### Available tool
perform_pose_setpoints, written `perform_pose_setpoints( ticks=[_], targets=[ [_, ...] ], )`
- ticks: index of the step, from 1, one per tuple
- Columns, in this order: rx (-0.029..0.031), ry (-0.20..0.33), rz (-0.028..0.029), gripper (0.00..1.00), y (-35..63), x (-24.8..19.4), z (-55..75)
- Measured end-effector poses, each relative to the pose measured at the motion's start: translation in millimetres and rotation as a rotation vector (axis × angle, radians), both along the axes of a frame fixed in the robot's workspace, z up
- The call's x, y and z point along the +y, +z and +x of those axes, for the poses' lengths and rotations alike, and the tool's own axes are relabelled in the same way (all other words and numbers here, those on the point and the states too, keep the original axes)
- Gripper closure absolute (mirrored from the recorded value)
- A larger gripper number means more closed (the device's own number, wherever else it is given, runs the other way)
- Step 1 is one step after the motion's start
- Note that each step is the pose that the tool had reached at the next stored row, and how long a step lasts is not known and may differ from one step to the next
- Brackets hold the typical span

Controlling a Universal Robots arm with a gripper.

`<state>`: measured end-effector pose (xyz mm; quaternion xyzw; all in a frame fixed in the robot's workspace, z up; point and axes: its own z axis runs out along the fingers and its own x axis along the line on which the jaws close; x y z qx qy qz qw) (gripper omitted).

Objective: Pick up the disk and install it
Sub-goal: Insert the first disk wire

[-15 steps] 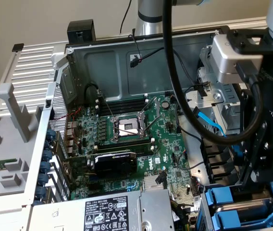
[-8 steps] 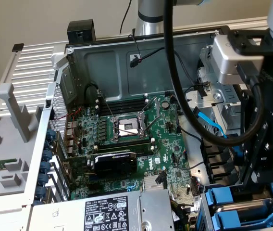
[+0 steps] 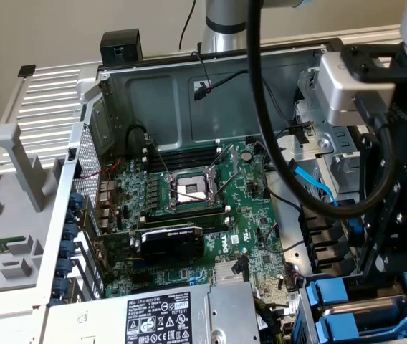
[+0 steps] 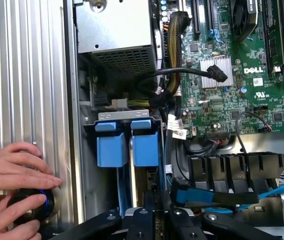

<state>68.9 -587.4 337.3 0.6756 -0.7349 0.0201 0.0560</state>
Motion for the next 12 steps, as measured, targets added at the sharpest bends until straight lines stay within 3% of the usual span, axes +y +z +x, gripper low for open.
perform_pose_setpoints(
  ticks=[12],
  targets=[
    [0.0000, 0.000, 0.0070, 0.83, -1.1, -0.5, 0.9]
  ],
)
